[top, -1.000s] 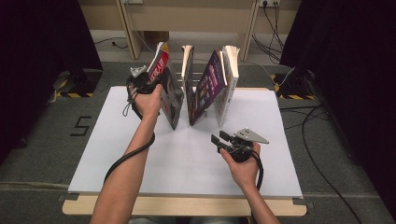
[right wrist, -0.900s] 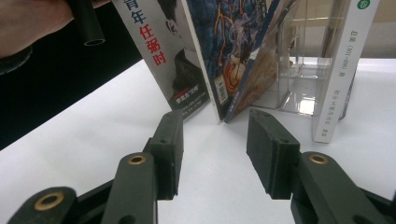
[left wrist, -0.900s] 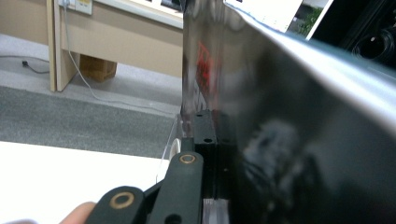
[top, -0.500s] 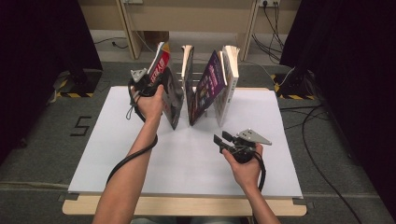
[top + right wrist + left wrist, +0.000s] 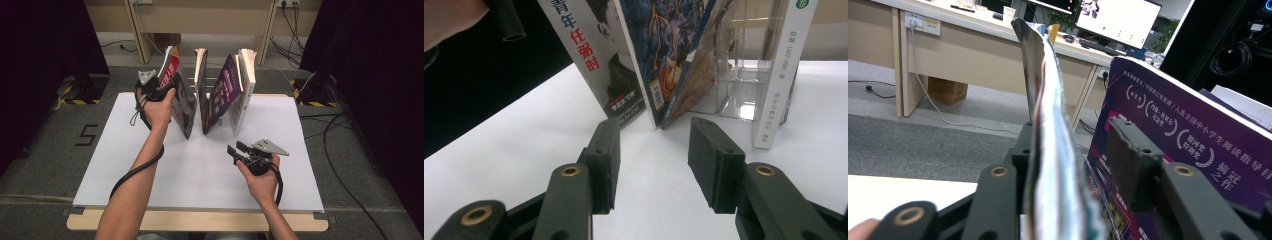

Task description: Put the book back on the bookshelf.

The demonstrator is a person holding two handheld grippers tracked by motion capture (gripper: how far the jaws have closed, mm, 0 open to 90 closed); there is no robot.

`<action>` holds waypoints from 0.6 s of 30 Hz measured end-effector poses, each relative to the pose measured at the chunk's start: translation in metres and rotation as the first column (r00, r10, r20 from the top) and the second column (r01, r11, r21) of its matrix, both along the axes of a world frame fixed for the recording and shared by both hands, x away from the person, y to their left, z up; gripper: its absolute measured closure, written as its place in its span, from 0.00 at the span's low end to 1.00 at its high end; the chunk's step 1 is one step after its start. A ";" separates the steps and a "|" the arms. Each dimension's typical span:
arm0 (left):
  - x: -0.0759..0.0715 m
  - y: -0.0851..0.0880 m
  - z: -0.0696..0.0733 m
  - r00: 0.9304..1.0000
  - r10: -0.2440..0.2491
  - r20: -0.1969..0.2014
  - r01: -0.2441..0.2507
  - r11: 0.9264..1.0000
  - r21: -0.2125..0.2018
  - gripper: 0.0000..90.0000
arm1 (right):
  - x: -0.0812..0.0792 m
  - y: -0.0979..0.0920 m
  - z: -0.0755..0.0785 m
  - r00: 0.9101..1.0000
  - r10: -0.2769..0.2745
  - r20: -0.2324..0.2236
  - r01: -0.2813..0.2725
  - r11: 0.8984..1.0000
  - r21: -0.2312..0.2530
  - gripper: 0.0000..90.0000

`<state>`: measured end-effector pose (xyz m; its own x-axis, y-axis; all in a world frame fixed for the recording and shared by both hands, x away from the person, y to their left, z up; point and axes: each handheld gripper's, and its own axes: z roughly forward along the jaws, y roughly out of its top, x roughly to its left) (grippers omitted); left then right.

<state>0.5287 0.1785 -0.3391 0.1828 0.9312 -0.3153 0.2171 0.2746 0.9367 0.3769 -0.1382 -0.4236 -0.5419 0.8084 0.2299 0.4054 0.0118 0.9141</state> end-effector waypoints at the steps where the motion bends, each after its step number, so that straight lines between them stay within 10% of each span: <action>1: -0.001 0.001 0.000 1.000 -0.001 -0.002 0.001 1.000 -0.002 0.62 | 0.000 0.000 0.000 1.000 0.000 -0.002 0.000 1.000 0.001 0.63; 18: -0.003 0.016 -0.002 0.999 -0.001 -0.051 0.001 1.000 -0.007 0.57 | -0.001 0.005 -0.002 1.000 0.009 -0.007 -0.010 1.000 -0.007 0.63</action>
